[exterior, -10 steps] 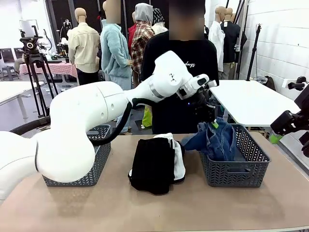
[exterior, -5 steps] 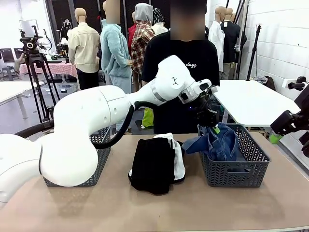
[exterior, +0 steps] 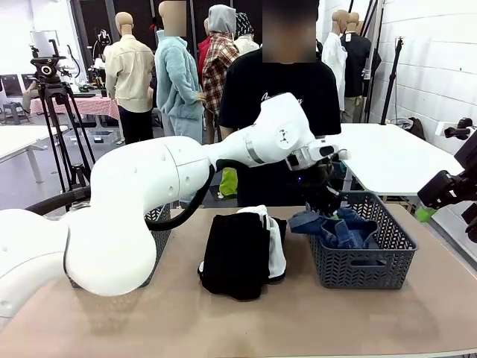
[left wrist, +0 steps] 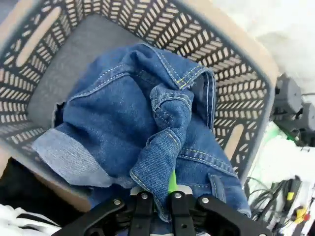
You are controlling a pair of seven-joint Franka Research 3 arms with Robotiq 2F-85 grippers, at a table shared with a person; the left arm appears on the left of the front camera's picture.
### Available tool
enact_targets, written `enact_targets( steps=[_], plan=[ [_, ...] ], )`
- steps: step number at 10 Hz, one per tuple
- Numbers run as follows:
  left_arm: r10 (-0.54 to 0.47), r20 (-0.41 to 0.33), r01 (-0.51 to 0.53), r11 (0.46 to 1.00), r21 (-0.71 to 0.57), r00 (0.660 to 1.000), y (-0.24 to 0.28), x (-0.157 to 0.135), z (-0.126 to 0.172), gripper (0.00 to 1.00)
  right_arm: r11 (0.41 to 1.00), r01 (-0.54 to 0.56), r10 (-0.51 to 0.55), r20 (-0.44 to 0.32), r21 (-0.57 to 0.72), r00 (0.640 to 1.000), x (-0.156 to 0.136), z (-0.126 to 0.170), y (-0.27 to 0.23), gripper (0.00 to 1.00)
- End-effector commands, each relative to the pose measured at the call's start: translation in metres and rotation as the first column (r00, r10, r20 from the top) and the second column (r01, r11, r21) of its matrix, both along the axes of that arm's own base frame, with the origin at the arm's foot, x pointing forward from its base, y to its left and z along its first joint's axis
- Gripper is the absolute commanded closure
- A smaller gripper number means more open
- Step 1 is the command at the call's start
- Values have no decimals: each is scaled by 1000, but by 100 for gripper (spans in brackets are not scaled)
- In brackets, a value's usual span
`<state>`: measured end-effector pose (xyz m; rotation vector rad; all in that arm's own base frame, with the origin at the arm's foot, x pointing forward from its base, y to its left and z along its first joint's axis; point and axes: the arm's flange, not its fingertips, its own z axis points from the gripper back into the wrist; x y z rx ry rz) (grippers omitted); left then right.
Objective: Sort the tops and bottoms.
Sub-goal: Sort the clothes according to human instructions.
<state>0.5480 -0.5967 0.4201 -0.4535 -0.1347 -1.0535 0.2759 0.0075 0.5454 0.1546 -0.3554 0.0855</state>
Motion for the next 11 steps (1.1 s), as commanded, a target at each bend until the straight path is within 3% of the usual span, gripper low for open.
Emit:
enact_targets(
  steps=[1,5,11],
  plan=[
    [-99,83,96,995,37,992,-52,59,15,100,1000,-9,9,2,8,1000,1,0,0,0],
    [-139,158,150,987,-61,978,-60,79,-4,100,1000,-9,9,2,8,1000,1,0,0,0],
    [-268,134,281,956,-82,954,-88,100,-24,100,1000,-9,9,2,8,1000,1,0,0,0]
  ],
)
